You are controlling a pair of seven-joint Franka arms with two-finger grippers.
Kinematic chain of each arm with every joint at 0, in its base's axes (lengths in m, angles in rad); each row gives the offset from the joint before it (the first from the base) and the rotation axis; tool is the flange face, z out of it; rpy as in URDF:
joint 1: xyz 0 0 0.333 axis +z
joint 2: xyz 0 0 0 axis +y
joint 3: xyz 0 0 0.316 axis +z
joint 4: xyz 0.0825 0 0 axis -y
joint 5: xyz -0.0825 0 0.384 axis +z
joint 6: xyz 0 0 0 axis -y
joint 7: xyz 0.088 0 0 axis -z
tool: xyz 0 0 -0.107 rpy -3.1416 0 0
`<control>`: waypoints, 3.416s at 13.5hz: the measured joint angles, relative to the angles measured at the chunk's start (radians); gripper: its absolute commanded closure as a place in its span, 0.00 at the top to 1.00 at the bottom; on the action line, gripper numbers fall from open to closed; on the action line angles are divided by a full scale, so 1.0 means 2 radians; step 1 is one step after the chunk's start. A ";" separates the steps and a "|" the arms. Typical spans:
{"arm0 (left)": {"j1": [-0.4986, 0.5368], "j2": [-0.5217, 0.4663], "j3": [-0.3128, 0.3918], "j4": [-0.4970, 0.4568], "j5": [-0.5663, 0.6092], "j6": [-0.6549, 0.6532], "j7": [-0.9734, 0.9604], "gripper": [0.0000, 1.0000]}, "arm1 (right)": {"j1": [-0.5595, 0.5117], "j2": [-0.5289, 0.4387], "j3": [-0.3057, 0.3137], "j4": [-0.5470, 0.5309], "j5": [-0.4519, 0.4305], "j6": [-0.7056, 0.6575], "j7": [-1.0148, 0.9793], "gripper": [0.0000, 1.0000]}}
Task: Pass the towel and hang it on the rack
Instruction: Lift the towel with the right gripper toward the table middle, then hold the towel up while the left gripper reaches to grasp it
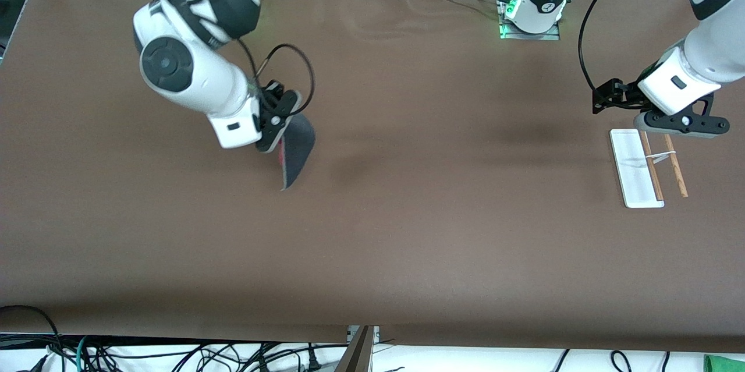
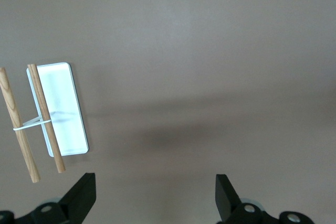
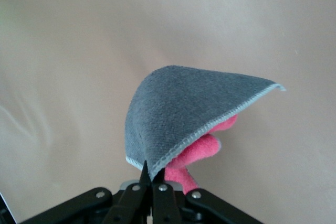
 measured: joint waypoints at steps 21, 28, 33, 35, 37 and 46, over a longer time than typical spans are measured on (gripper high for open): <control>0.027 0.144 -0.007 0.026 -0.485 -0.097 0.464 1.00 | 0.138 0.021 0.091 0.030 -0.007 0.177 0.071 0.00; 0.023 0.215 -0.030 0.026 -0.557 -0.116 0.768 1.00 | 0.137 0.024 0.088 0.040 -0.019 0.177 -0.007 0.00; -0.008 0.273 -0.037 0.025 -0.658 -0.116 0.979 1.00 | 0.139 0.033 0.089 0.040 -0.024 0.166 -0.106 0.00; -0.016 0.286 -0.037 0.026 -0.665 -0.115 1.028 1.00 | 0.144 0.033 0.090 0.040 -0.032 0.165 -0.128 0.00; -0.017 0.296 -0.037 0.026 -0.665 -0.120 1.060 1.00 | 0.150 0.033 0.091 0.040 -0.045 0.165 -0.135 0.00; -0.026 0.338 -0.038 0.005 -0.665 -0.194 1.137 0.88 | 0.154 0.033 0.092 0.040 -0.054 0.159 -0.183 0.00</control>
